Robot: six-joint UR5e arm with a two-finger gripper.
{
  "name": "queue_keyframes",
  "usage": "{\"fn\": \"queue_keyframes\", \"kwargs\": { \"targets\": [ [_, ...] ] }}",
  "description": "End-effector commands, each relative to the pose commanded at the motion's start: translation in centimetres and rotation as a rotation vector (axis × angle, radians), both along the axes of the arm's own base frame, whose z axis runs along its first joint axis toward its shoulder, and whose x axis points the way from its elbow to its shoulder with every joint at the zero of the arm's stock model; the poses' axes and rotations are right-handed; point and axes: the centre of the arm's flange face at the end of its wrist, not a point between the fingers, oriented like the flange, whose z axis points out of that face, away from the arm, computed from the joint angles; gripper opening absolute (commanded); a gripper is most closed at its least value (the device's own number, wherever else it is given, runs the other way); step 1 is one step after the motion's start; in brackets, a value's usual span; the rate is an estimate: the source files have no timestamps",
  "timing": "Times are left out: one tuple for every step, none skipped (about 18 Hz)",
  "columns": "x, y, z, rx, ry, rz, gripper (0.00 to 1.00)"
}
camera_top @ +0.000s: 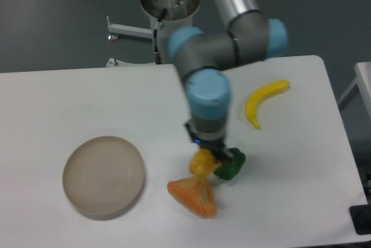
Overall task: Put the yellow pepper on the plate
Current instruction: 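Lift the held yellow pepper and carry it toward the round plate, then lower the yellow pepper onto the plate and open the gripper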
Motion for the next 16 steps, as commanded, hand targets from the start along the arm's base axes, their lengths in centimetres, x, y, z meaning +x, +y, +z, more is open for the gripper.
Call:
{"fn": "queue_keyframes", "kwargs": {
  "targets": [
    [1.9, 0.6, -0.2, 0.003, 0.004, 0.015, 0.4],
    [3.4, 1.0, -0.4, 0.006, 0.005, 0.035, 0.4],
    [5.0, 1.4, -0.6, 0.006, 0.006, 0.041, 0.4],
    [6.7, 1.8, -1.0, 0.003, 0.002, 0.042, 0.4],
    [7.9, 2.2, -1.6, 0.003, -0.005, 0.058, 0.4],
    [8.8, 2.4, -1.8, 0.005, -0.007, 0.081, 0.4],
    [10.0, 2.7, -2.4, -0.001, -0.009, 0.094, 0.4],
    [11.6, 3.0, -3.1, -0.008, -0.008, 0.097, 0.4],
    [12.7, 3.4, -3.9, -0.016, -0.009, 0.105, 0.4],
    [13.1, 3.7, -4.7, -0.023, -0.011, 0.125, 0.4],
    [13.1, 3.9, -5.6, -0.033, -0.011, 0.148, 0.4],
    [13.8, 4.1, -6.5, -0.045, -0.012, 0.146, 0.4],
    [14.9, 4.4, -7.5, -0.057, -0.013, 0.131, 0.4],
    [15.5, 4.6, -8.3, -0.068, -0.013, 0.122, 0.4],
    [15.7, 4.7, -9.1, -0.078, -0.013, 0.12, 0.4],
    [16.0, 4.8, -9.4, -0.082, -0.013, 0.115, 0.4]
  ]
}}
